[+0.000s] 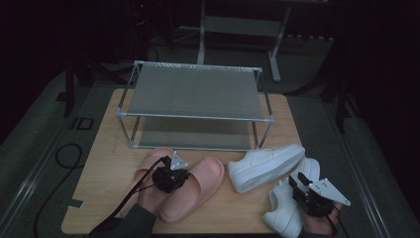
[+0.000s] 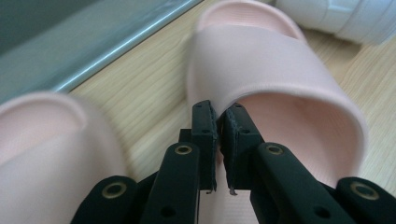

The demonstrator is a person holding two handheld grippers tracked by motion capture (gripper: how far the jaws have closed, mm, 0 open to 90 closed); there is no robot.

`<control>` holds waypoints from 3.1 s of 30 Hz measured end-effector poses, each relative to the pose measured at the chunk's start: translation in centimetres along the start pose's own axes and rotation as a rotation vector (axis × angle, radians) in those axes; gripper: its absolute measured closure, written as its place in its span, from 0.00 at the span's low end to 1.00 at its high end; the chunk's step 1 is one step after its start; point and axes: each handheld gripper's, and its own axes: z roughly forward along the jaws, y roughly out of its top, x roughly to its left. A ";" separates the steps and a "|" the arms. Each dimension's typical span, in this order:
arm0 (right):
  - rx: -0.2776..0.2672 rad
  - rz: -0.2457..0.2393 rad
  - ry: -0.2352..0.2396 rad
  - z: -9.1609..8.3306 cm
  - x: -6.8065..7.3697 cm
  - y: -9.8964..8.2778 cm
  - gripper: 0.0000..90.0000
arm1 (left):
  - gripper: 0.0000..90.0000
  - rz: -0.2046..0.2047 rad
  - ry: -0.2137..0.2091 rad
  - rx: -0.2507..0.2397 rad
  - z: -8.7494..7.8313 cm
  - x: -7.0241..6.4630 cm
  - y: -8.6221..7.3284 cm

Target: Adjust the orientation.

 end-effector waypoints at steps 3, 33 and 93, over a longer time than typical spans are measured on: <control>0.000 0.001 -0.001 0.0 0.0 0.0 0.68 | 0.94 -0.062 0.026 -0.003 -1.2 0.9 -1.6; 0.001 0.000 0.005 0.0 0.0 0.0 0.67 | 0.56 -0.117 0.098 -0.061 -6.9 1.4 -5.3; -0.002 0.003 0.021 0.1 -0.1 0.0 0.66 | 0.44 -0.129 0.024 -0.050 -3.2 2.4 -6.3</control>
